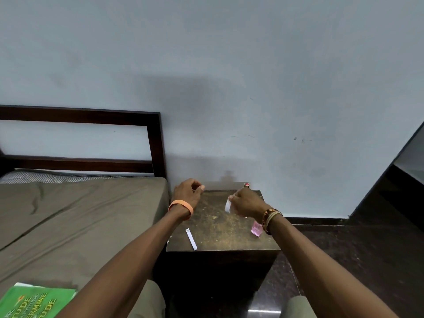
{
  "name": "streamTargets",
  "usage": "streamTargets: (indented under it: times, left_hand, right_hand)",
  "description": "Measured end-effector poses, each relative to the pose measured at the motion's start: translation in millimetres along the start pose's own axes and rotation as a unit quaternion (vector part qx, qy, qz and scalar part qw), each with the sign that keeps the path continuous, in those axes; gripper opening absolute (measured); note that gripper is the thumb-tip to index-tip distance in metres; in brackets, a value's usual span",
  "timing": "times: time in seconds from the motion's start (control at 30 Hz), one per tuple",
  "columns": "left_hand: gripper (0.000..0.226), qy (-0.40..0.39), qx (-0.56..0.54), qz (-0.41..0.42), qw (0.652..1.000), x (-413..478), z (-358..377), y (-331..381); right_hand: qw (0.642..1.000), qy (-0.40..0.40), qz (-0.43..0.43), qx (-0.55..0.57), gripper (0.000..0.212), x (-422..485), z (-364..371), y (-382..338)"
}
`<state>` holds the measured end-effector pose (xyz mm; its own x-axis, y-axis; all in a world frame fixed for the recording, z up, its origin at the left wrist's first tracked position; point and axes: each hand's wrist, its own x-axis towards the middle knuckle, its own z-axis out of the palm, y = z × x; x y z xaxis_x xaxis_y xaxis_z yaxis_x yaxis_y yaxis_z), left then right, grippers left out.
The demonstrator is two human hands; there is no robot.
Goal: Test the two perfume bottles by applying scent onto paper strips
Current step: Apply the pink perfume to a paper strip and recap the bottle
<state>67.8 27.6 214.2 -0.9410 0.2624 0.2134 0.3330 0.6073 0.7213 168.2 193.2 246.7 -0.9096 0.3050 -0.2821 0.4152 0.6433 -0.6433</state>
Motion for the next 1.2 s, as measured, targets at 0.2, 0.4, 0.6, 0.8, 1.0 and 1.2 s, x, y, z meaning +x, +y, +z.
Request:
streamTargets:
  times: [0.2,0.4,0.6,0.8,1.0,1.2]
  left_hand:
    - [0.015,-0.010,0.007,0.003,1.000,3.0,2.1,-6.6]
    - [0.015,-0.011,0.005,0.005,1.000,6.9,6.6,-7.8]
    - [0.016,-0.016,0.006,0.007,1.000,6.4,11.0,-8.3]
    - [0.018,-0.018,0.003,0.011,1.000,2.5,10.2,-9.9]
    - [0.018,-0.019,-0.001,0.012,1.000,3.7,11.0,-13.9]
    - [0.019,-0.027,0.006,0.008,1.000,2.5,12.9,-17.0]
  right_hand:
    - [0.961,-0.033,0.003,0.274,0.030,-1.3,-9.6,-9.7]
    - [0.956,-0.053,-0.028,0.288,0.027,-6.1,-6.5,-8.5]
    - [0.991,-0.014,0.019,0.134,0.021,-0.7,-8.3,-10.9]
    - [0.968,-0.030,0.017,0.247,0.028,-7.0,2.7,12.0]
    - [0.930,-0.106,-0.011,0.351,0.027,-6.4,-7.2,5.2]
    - [0.996,-0.039,0.003,0.081,0.031,3.6,11.4,8.9]
